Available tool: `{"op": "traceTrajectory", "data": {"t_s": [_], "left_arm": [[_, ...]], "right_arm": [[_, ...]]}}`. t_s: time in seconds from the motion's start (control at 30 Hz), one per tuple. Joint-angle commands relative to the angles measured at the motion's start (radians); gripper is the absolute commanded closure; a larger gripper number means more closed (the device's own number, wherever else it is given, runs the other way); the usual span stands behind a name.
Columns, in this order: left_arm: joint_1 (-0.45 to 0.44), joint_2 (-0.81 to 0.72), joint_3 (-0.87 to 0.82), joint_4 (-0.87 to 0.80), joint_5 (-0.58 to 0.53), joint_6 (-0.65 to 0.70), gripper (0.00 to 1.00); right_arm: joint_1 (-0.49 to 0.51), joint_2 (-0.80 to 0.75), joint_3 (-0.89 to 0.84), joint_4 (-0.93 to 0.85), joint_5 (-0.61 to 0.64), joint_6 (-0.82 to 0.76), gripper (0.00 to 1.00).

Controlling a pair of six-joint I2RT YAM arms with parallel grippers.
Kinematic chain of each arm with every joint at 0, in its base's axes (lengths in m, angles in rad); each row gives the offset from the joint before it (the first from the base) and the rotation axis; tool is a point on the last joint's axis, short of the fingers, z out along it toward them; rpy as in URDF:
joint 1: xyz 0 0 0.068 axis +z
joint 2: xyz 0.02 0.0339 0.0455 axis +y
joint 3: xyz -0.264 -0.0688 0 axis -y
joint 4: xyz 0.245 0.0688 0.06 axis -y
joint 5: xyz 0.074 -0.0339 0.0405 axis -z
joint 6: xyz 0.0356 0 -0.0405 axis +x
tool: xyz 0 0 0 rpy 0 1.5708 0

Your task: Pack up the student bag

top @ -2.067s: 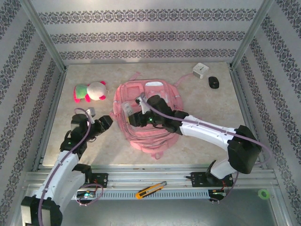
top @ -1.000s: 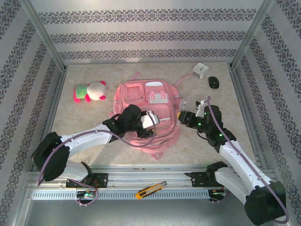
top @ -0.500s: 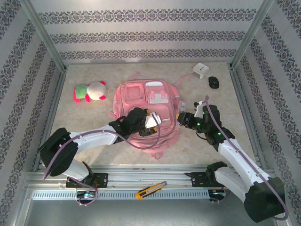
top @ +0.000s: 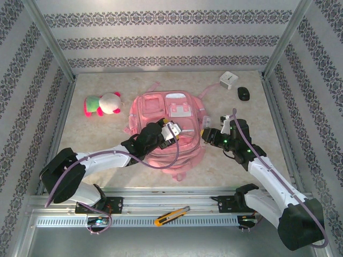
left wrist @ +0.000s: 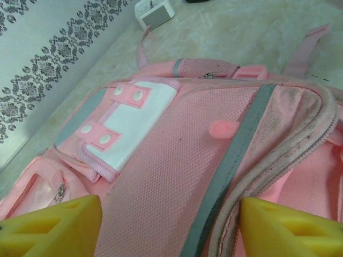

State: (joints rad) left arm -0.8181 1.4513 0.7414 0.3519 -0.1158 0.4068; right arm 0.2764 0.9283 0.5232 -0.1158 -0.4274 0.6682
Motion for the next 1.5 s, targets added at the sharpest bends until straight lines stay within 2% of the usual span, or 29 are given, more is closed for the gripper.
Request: {"op": "traceTrajectory", "data": {"t_s": [0.0, 0.07, 0.33, 0.47, 0.53, 0.63, 0.73, 0.8, 0.87, 1.03, 1.2, 1.33, 1.47], "left_arm": [[0.013, 0.022, 0.026, -0.038, 0.084, 0.037, 0.29], [0.011, 0.015, 0.041, -0.125, 0.147, 0.072, 0.25], [0.011, 0.004, 0.048, -0.264, 0.067, 0.183, 0.21], [0.011, -0.027, 0.014, -0.246, 0.028, 0.227, 0.20], [0.011, -0.034, 0.007, -0.239, 0.012, 0.239, 0.28], [0.012, -0.042, 0.008, -0.227, -0.015, 0.230, 0.46], [0.011, -0.079, 0.006, -0.204, 0.007, 0.205, 0.59], [0.011, -0.115, 0.007, -0.177, 0.029, 0.169, 0.72], [0.012, -0.147, 0.016, -0.145, 0.031, 0.126, 0.79], [0.015, -0.179, 0.072, -0.116, -0.007, 0.104, 0.83], [0.044, -0.141, 0.143, -0.134, -0.043, 0.078, 0.90], [0.072, -0.136, 0.148, -0.107, 0.016, 0.043, 1.00], [0.110, -0.127, 0.147, -0.085, 0.094, -0.001, 1.00]], "right_arm": [[-0.011, -0.005, 0.012, 0.022, -0.020, 0.007, 0.74], [-0.010, -0.006, 0.009, 0.021, -0.018, 0.008, 0.74], [-0.011, 0.004, 0.009, 0.027, -0.017, 0.008, 0.74], [-0.011, 0.010, 0.009, 0.030, -0.018, 0.010, 0.74], [-0.010, 0.012, 0.009, 0.032, -0.020, 0.009, 0.74], [-0.011, 0.012, 0.011, 0.032, -0.019, 0.008, 0.75], [-0.010, 0.011, 0.014, 0.030, -0.016, 0.003, 0.75], [-0.011, 0.005, 0.019, 0.030, -0.013, -0.017, 0.75], [-0.009, 0.002, 0.028, 0.031, -0.013, -0.051, 0.75], [-0.009, 0.001, 0.067, 0.045, -0.070, -0.279, 0.75], [0.005, 0.000, 0.126, 0.068, -0.204, -0.596, 0.75], [0.074, -0.001, 0.148, 0.059, -0.255, -0.932, 0.75], [0.145, 0.034, 0.167, 0.033, -0.255, -1.214, 0.75]]}}
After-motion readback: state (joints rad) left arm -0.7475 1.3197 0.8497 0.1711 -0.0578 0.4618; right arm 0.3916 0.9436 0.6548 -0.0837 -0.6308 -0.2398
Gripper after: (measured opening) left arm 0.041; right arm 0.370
